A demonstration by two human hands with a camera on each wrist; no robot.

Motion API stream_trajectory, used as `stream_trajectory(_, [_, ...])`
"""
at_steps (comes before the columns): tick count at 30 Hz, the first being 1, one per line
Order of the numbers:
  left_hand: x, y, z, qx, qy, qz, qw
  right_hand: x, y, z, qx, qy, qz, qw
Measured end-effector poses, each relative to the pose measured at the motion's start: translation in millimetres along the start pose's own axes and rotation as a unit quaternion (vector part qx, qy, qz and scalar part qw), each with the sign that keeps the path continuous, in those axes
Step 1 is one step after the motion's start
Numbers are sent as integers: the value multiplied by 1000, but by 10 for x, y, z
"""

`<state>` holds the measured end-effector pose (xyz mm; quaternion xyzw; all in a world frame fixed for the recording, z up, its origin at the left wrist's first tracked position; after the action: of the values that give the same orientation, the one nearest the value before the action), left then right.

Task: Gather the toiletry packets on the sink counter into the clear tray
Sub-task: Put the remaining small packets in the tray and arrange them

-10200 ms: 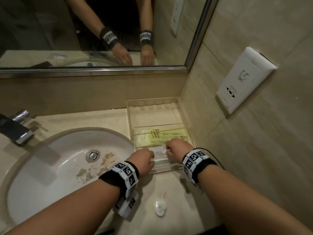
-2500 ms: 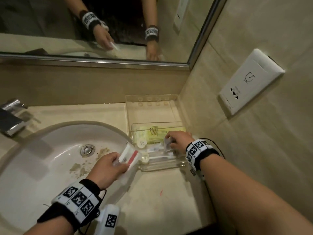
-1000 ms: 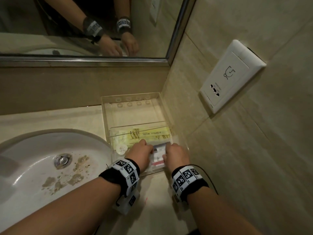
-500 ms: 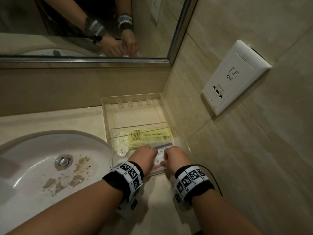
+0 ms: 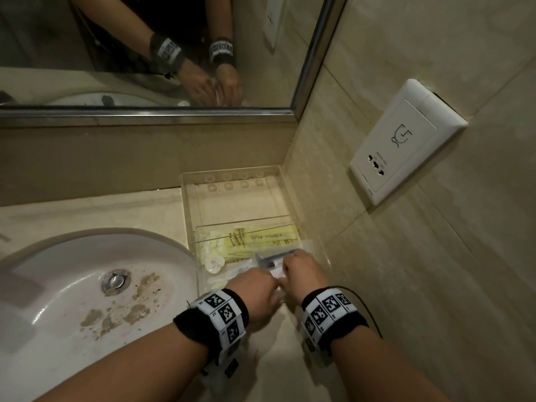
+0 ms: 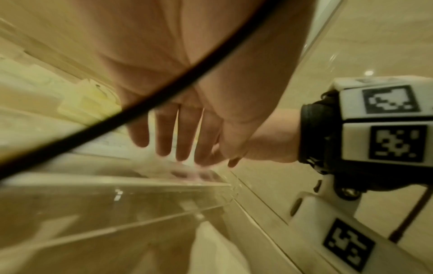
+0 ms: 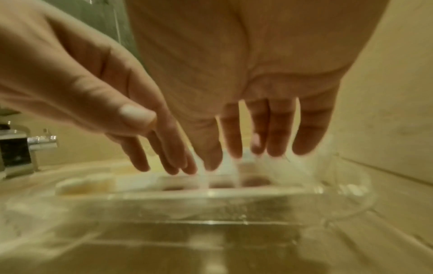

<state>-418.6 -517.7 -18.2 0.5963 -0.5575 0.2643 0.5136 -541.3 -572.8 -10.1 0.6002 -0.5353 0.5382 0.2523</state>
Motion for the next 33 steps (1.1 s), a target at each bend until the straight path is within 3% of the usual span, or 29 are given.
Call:
stream_trajectory(3, [46, -68, 14, 24, 70, 17, 997, -21, -3, -10, -15, 43, 17, 999])
stream_trajectory(6, [53, -79, 14, 56, 14, 35, 998, -145, -27, -62, -42, -43, 33, 998])
stream_trajectory(11, [-25, -92, -15, 62, -10, 78, 995, -213, -49, -104, -41, -87, 33, 995])
stream_trajectory(17, [114, -147, 41, 127, 10, 73, 989, -28, -124, 36, 11, -42, -2, 999])
stream_trajectory(23, [85, -254, 101, 134, -49, 102, 984, -201, -218, 181, 40, -117, -12, 992])
stream_trajectory(33, [170, -233, 129, 143, -76, 101, 982, -120, -200, 210, 31, -129, -16, 991])
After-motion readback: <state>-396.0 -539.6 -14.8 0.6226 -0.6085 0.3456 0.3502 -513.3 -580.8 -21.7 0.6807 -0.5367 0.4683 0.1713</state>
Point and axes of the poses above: each hand's wrist, its own z-axis towards the middle knuckle, its own x-axis out of the back of the hand, y = z × x, the point moved 1 cm from there along z, towards the middle knuckle, and after that the axes turned 8 degrees about z, right-handed, at the moved point
